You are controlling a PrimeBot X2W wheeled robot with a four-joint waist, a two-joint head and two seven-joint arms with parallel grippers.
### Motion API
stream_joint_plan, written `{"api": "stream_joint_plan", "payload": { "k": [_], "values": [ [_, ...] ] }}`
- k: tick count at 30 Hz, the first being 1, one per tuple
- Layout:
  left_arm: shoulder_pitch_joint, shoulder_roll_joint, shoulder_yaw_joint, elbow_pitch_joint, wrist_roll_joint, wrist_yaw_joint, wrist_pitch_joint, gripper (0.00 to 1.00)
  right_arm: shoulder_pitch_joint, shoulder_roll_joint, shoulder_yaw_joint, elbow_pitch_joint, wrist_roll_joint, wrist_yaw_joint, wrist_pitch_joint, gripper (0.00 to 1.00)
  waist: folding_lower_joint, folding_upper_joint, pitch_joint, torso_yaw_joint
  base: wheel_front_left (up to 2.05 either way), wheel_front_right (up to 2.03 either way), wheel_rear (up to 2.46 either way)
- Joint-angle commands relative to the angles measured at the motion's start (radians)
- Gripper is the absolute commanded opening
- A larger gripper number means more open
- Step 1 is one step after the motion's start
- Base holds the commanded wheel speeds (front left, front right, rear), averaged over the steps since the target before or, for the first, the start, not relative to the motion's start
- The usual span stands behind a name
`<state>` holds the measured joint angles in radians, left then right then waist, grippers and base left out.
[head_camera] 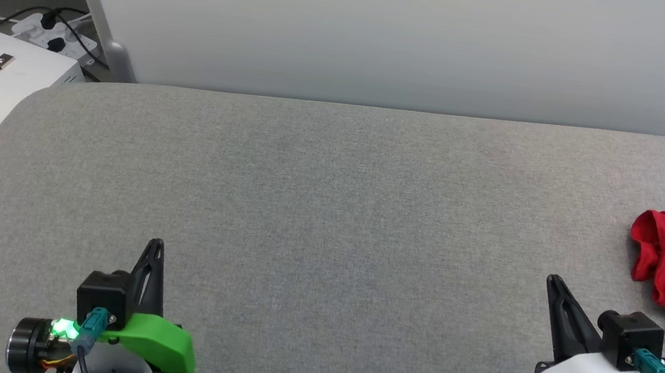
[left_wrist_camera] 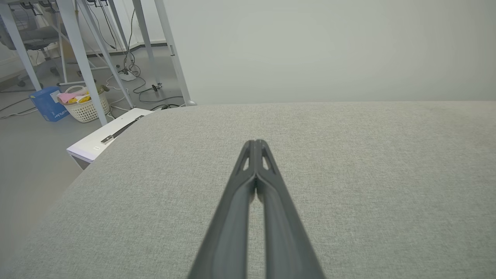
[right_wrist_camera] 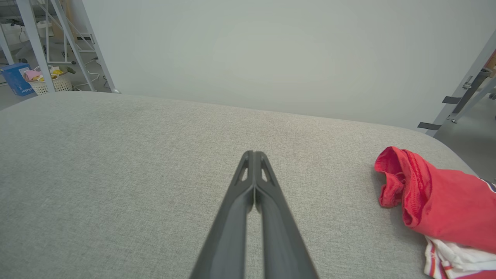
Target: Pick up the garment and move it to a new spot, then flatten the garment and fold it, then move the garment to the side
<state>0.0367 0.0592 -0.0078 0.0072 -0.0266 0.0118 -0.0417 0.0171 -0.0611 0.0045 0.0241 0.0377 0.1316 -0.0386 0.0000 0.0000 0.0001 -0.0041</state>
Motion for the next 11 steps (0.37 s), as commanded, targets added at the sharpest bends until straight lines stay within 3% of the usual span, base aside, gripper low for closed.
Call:
{"api": "stream_joint_plan", "payload": {
  "k": [1,11],
  "values": [
    [-0.022,-0.005,0.003,-0.004,0.012,-0.006,0.005,0.0,-0.014,0.004,-0.003,-0.01,-0.008,-0.001,0.006,0.0,0.0,0.0,0.0,0.0,0.0,0.0,0.0],
    [-0.03,-0.007,0.006,-0.006,0.02,-0.009,0.025,0.0,-0.016,0.008,-0.004,-0.018,-0.024,-0.001,0.024,0.0,0.0,0.0,0.0,0.002,0.0,0.0,0.0]
  ]
}}
